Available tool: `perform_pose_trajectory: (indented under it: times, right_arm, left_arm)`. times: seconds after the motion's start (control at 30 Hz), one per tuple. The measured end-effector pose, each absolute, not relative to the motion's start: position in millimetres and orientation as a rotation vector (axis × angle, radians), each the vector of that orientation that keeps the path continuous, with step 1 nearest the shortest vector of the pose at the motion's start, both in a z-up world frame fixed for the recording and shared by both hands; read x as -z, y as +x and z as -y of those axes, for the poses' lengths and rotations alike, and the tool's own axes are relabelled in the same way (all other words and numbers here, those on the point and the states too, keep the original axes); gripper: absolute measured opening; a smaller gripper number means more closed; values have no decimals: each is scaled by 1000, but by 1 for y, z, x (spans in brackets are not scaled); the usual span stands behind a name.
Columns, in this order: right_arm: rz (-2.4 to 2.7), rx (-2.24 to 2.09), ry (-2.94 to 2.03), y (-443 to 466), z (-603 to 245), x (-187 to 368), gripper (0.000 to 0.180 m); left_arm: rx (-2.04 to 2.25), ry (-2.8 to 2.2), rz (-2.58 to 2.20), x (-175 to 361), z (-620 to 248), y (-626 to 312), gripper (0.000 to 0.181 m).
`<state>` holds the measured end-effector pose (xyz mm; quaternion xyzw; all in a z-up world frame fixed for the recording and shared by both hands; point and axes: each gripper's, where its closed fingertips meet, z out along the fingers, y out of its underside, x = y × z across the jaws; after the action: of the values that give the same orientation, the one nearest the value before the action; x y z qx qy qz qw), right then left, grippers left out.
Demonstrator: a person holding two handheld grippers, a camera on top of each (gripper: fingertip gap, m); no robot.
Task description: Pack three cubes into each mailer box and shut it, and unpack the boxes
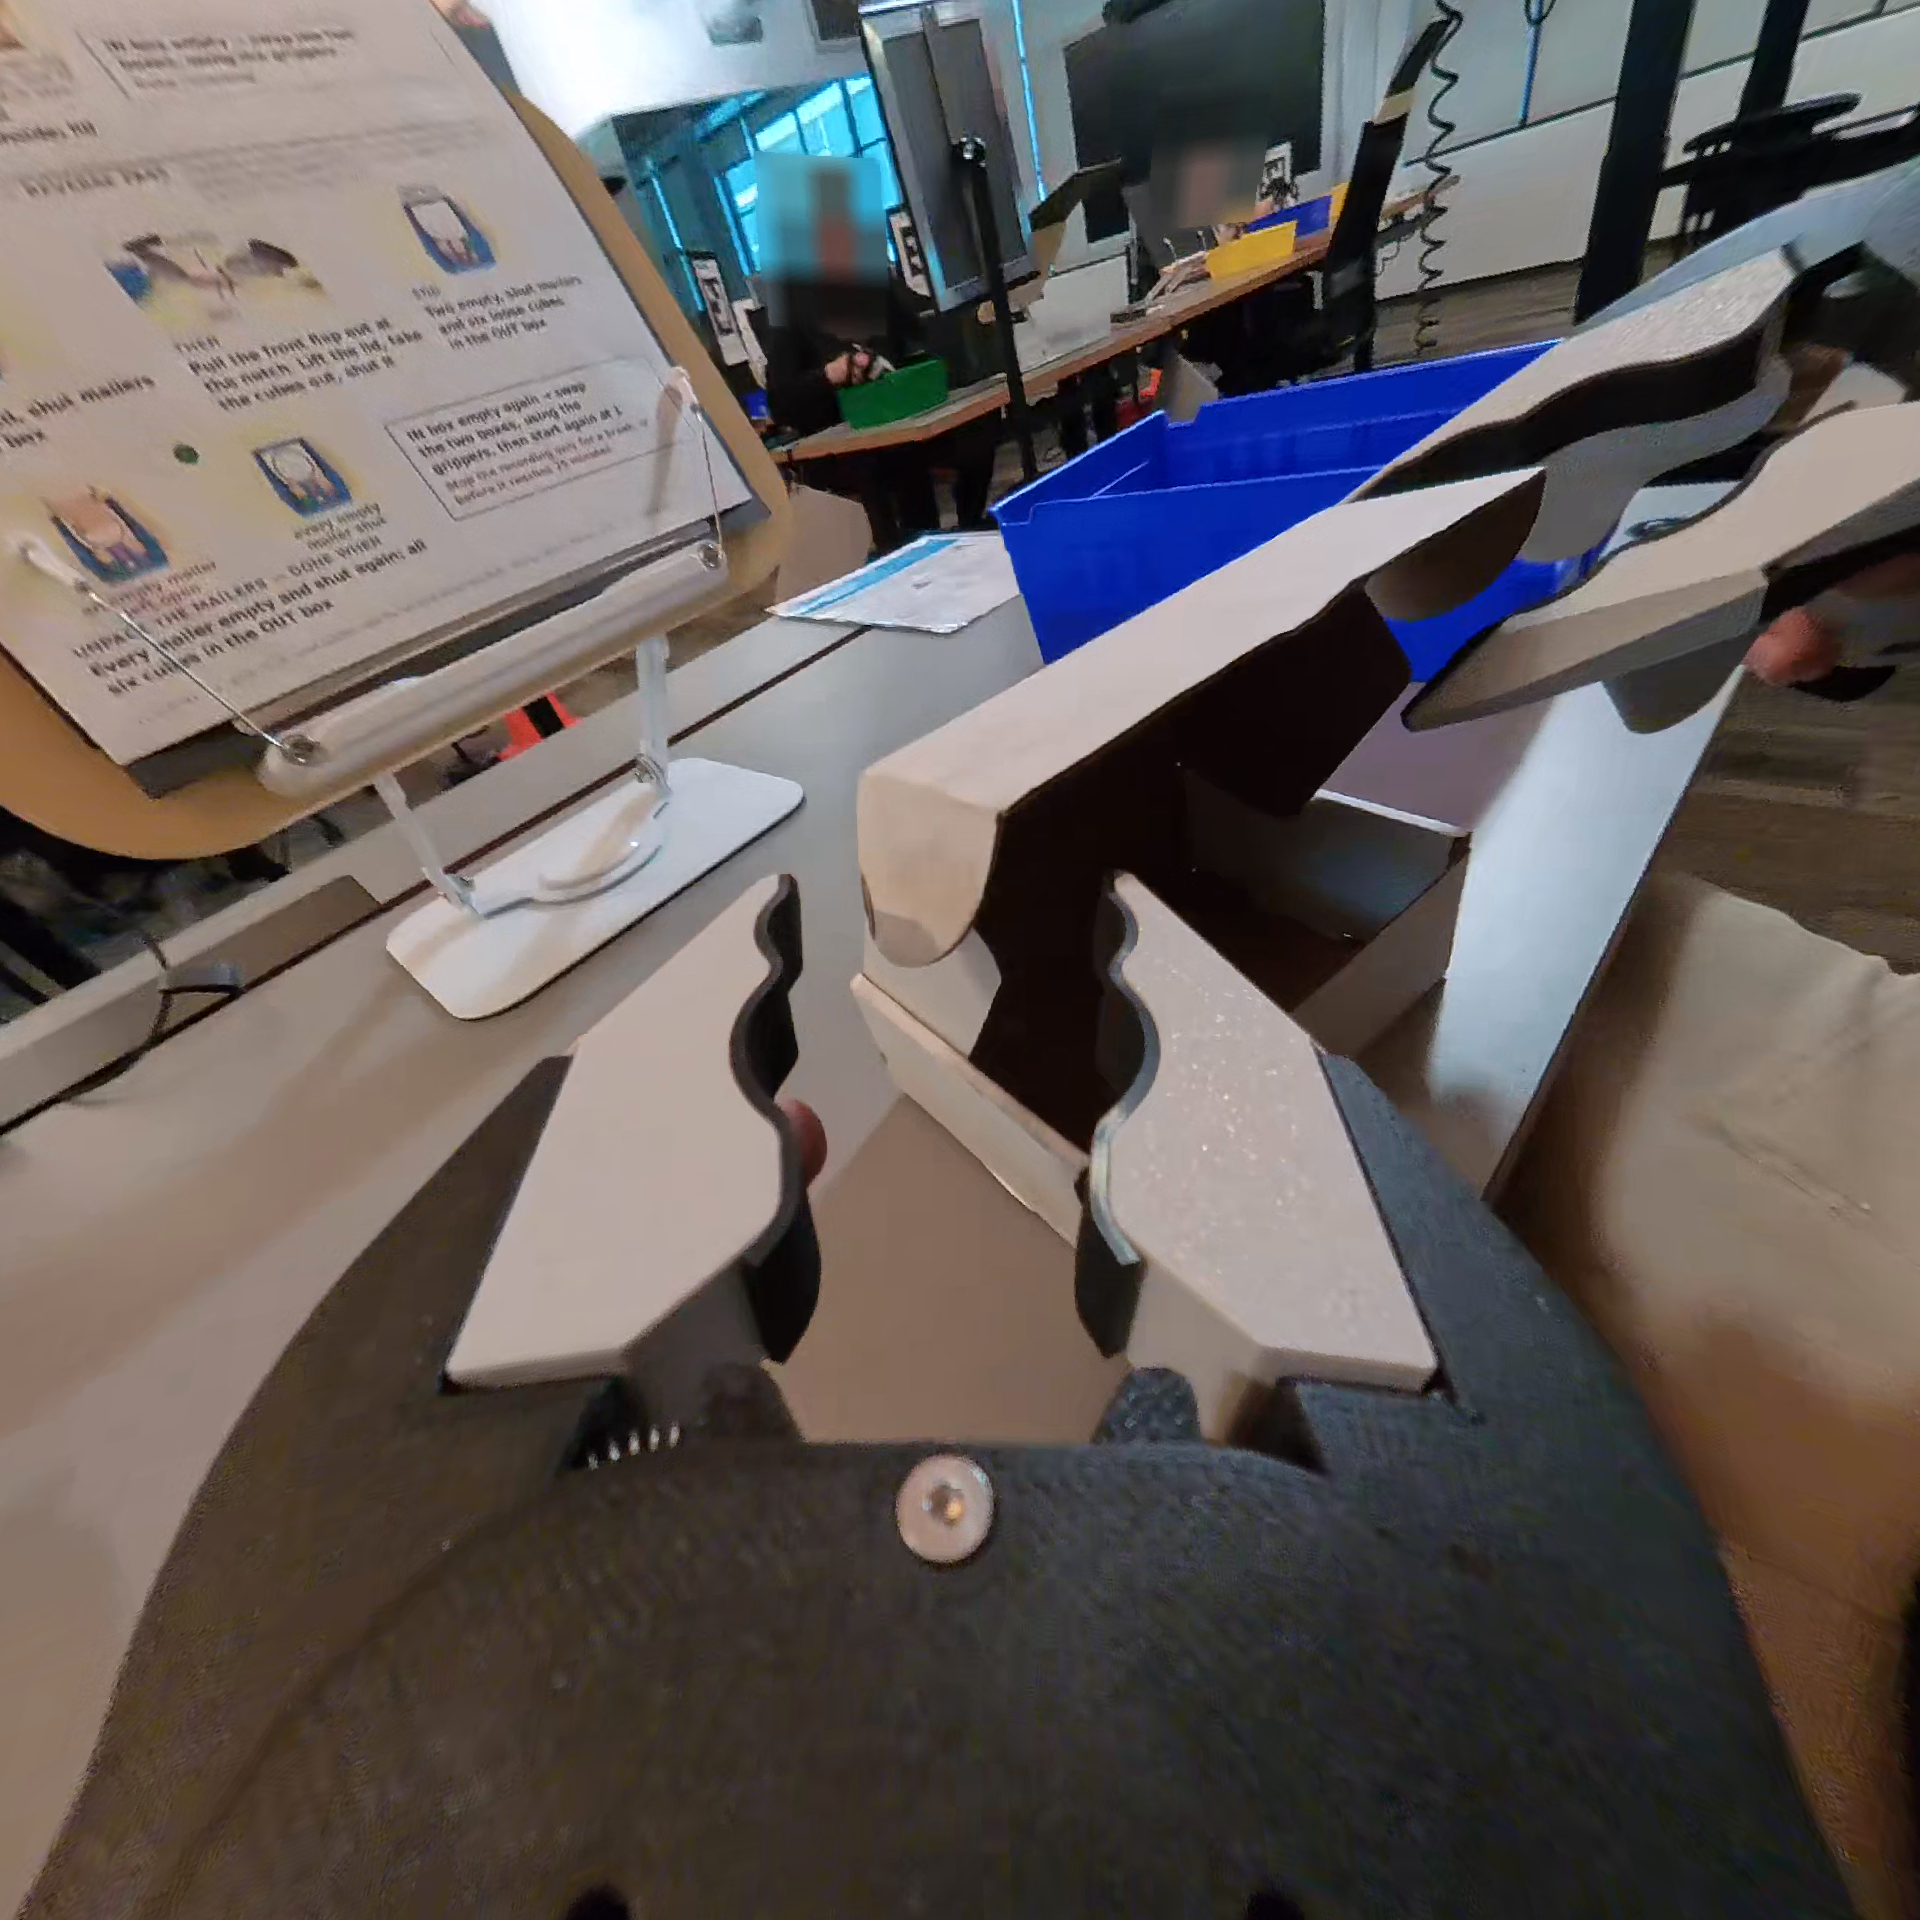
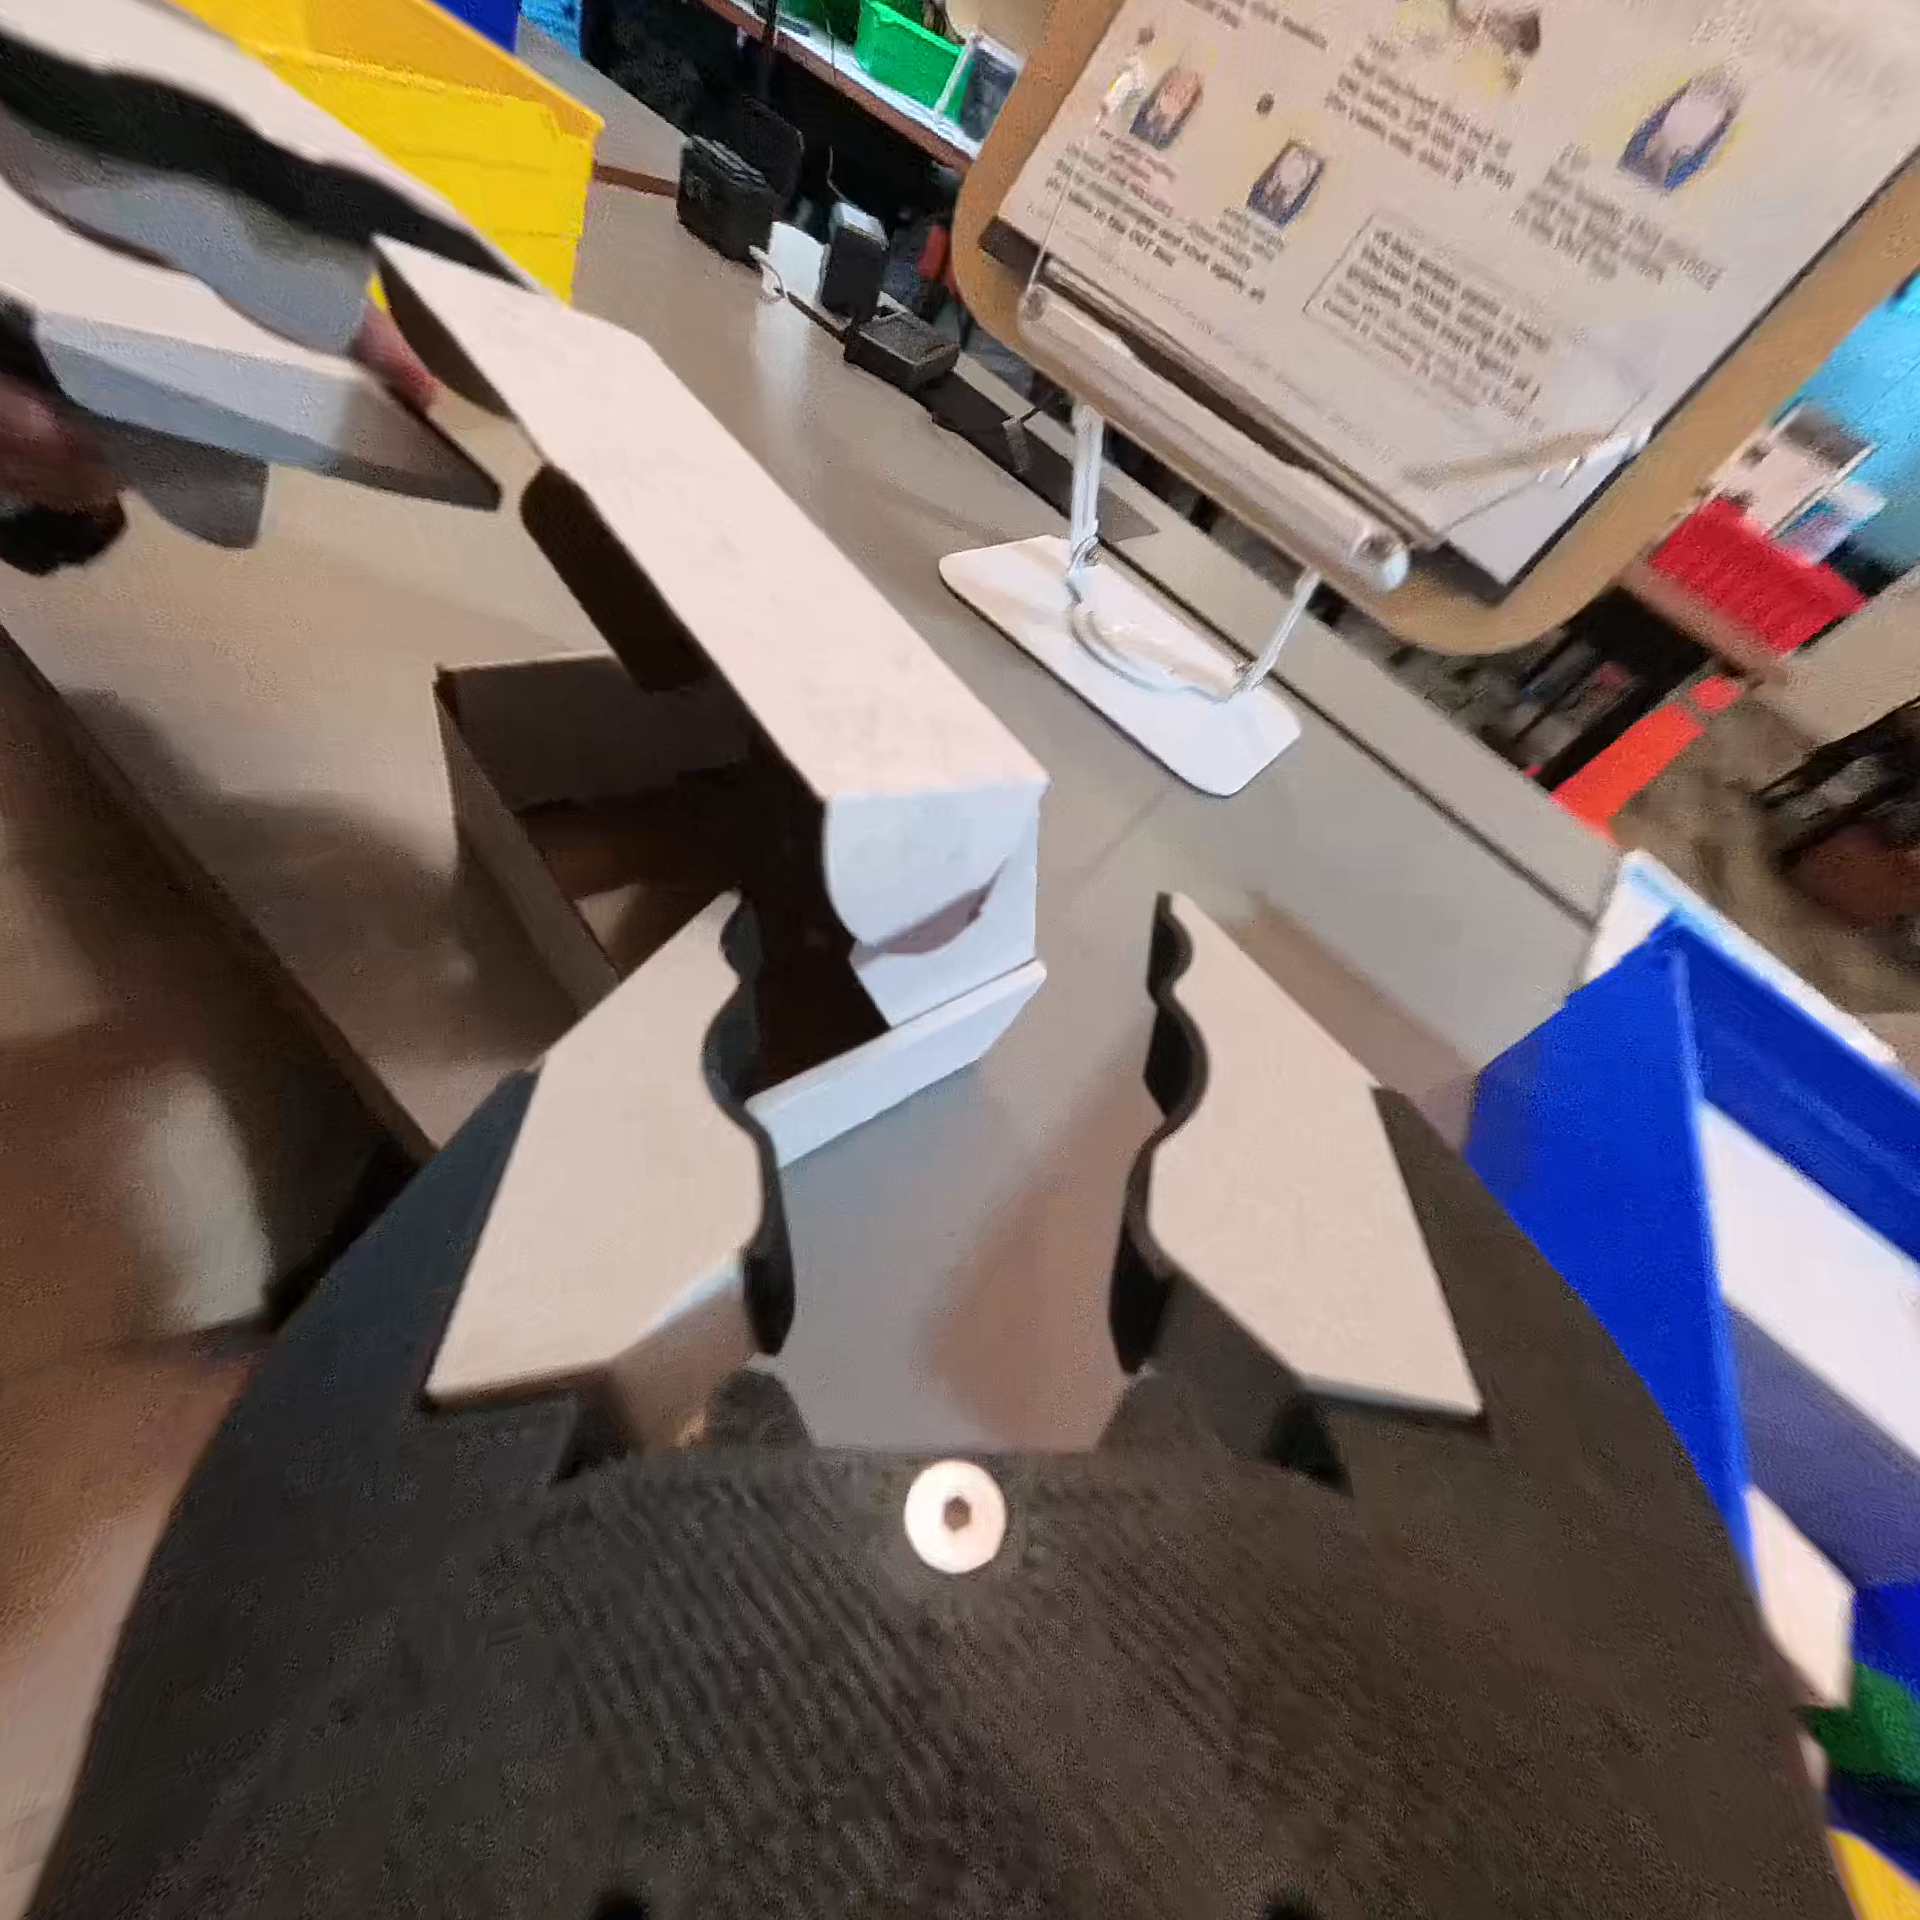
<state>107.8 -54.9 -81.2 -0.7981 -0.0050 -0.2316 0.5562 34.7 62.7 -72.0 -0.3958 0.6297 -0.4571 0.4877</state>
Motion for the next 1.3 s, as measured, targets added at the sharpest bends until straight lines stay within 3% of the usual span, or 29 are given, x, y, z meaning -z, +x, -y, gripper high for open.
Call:
perform_pose_trajectory:
  times: [0.07,0.2,0.3,0.6,0.83,1.1,1.23,1.3]
  right_arm:
    - [87,640,-1861,100,51,76,61]
    - [155,811,-1819,91,52,63,28]
    - [109,835,-1876,98,56,71,21]
    - [-113,550,-2132,112,65,125,16]
    - [-194,447,-2188,113,68,135,14]
    - [-223,378,-2230,112,64,152,24]
    - [-222,255,-2261,105,64,163,64]
    - [-239,175,-2227,100,63,157,74]
  left_arm:
    - [1062,-927,-1483,68,-65,37,53]
    - [992,-837,-1489,65,-56,35,27]
    - [971,-840,-1518,70,-55,30,17]
    - [866,-940,-1792,123,-37,29,21]
    - [1045,-1085,-1784,122,-31,27,23]
    - [1061,-1152,-1846,142,-33,29,33]
    - [1055,-1145,-1909,151,-28,25,43]
    - [1077,-1163,-1910,148,-27,24,49]
